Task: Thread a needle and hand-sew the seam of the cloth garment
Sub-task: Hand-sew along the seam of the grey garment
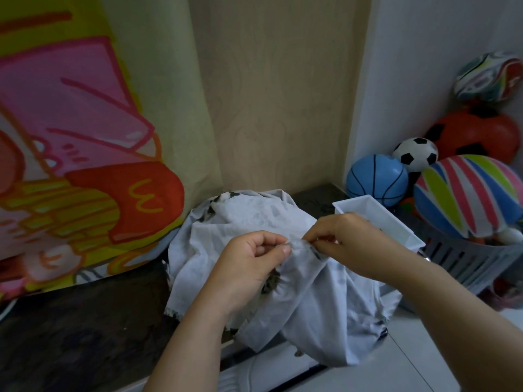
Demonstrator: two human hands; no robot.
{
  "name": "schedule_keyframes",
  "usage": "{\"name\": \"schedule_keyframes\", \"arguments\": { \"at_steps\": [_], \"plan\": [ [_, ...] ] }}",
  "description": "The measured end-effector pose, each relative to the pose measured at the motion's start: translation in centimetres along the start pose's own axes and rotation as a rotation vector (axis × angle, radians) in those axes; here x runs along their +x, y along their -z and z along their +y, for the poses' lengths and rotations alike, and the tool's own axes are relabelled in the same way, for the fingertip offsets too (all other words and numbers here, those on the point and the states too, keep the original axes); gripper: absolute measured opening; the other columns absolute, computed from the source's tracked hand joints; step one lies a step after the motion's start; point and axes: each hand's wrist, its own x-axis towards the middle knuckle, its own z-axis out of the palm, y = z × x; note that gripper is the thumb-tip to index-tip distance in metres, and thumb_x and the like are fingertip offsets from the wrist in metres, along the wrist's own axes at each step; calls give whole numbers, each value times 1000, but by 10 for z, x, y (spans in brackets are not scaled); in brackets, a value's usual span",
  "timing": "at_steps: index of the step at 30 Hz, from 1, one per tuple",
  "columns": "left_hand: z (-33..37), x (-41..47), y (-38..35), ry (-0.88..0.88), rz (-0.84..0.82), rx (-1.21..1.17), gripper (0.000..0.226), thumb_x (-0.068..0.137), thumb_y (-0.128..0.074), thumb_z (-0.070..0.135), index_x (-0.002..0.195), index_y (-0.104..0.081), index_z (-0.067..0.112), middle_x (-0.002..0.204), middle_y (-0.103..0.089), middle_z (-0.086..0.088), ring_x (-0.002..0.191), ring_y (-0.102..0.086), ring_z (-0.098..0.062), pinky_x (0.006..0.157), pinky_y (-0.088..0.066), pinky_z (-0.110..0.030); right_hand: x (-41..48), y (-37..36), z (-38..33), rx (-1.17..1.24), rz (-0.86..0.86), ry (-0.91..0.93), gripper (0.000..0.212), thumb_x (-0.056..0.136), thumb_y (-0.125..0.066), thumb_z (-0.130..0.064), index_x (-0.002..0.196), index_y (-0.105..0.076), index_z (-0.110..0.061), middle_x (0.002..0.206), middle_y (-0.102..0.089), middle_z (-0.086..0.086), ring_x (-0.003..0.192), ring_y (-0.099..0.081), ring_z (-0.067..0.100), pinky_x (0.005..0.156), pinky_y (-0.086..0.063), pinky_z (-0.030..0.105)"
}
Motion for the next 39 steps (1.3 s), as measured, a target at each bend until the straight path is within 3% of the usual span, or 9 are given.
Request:
{"name": "schedule_keyframes", "arguments": {
  "at_steps": [11,18,22,26,31,34,36,39],
  "plan": [
    [-1,-1,2,16,-29,-51,8,85,-68,11,85,-72,18,77,-73,-2,77,-66,-12,80,-52,-29,0,-3,-1,84,32,19,26,91,-56,-10,108,-71,-22,106,-69,-10,82,-50,-7,74,-34,-4],
    [1,0,-1,19,-57,-96,14,86,-65,9,81,-72,20,77,-74,3,76,-68,-6,71,-50,-18,-3,-2,-8,140,68,29,25,89,-59,-9,105,-72,-25,100,-71,-10,80,-58,-6,79,-39,-1],
    [1,1,-5,39,-49,-200,8,83,-66,11,84,-72,16,79,-74,-2,78,-67,-11,75,-52,-21,-7,-1,-18,417,82,14,27,88,-57,-5,100,-64,-28,92,-72,-6,84,-65,3,81,-51,21],
    [-2,3,-4,79,-3,-248,9,85,-66,14,87,-75,15,89,-75,-7,87,-70,-17,86,-52,-31,-11,-1,-25,619,25,17,17,90,-58,-12,100,-55,-25,90,-72,0,85,-65,21,81,-51,36],
    [-2,4,-11,95,46,-310,8,81,-67,15,86,-73,13,87,-75,-8,83,-70,-14,81,-51,-27,-6,-11,-25,452,128,21,2,87,-63,-28,89,-63,-27,89,-70,-8,84,-65,9,82,-51,33],
    [-4,6,-10,152,83,-261,8,86,-67,15,86,-75,15,86,-75,-6,85,-70,-17,83,-53,-32,-4,-14,-27,463,228,-6,6,87,-63,-26,82,-64,-30,91,-69,-15,82,-62,0,76,-51,20],
    [-8,9,-8,184,126,-171,9,88,-66,17,86,-75,18,84,-76,-2,86,-71,-17,84,-54,-33,-2,-8,-30,600,401,-40,10,87,-62,-21,79,-62,-27,92,-70,-12,80,-63,2,71,-52,20],
    [-17,14,-3,199,208,-40,7,89,-65,15,88,-72,17,80,-74,1,82,-69,-15,83,-56,-30,-2,10,-34,1123,564,-110,12,93,-53,-15,81,-55,-16,81,-73,0,82,-68,13,74,-54,24]
  ]
}}
